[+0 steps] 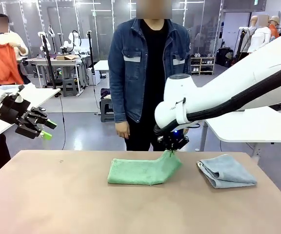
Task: Fold the towels and place them in the basket.
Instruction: When a person lays out a Towel with hook on the table, fold it in half twice.
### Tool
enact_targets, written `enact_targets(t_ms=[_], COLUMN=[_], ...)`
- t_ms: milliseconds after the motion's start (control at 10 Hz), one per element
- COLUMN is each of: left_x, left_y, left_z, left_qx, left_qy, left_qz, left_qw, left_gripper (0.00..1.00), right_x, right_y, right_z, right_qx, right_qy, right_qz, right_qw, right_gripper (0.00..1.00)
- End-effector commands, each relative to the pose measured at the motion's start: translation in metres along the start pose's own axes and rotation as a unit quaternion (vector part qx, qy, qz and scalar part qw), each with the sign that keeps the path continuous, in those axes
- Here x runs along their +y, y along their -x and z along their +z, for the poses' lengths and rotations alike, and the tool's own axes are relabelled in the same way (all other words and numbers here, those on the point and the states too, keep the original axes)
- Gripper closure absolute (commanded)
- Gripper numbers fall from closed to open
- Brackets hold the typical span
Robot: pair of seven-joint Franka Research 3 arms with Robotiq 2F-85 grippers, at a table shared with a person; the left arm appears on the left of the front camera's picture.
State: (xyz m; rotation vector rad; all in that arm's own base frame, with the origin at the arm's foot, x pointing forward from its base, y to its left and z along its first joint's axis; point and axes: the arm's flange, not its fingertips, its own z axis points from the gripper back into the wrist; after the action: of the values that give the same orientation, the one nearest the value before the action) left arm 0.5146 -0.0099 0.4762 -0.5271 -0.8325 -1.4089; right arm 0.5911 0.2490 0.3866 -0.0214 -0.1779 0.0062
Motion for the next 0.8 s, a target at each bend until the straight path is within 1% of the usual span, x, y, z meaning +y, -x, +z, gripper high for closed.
enact_targets(t_ms=[0, 300, 500, 700], left_x=[0.001, 0.001, 0.001, 0.001], left_y=[-0.002, -0.002, -0.002, -0.002], left_z=[0.002, 0.002, 0.002, 0.002], left_qx=[0.007, 0.007, 0.007, 0.007], left_qy=[-0.001, -0.001, -0.001, -0.001], left_qz=[0.001, 0.001, 0.001, 0.001], left_qw=[1.000, 1.000, 1.000, 1.000], left_gripper=[0.25, 0.25, 0.25, 0.25], right_x=[0.041, 0.098, 0.126, 0.146], right_y=[-0.015, -0.016, -0.013, -0.015], right_z=[-0.004, 0.002, 0.006, 0.008], right_qx=[0.016, 0.035, 0.042, 0.038], right_qy=[0.019, 0.014, 0.014, -0.001], right_qz=[-0.001, -0.007, -0.013, -0.025], right_qw=[1.000, 0.999, 0.999, 0.999], right_gripper=[1.00, 1.00, 1.00, 1.00])
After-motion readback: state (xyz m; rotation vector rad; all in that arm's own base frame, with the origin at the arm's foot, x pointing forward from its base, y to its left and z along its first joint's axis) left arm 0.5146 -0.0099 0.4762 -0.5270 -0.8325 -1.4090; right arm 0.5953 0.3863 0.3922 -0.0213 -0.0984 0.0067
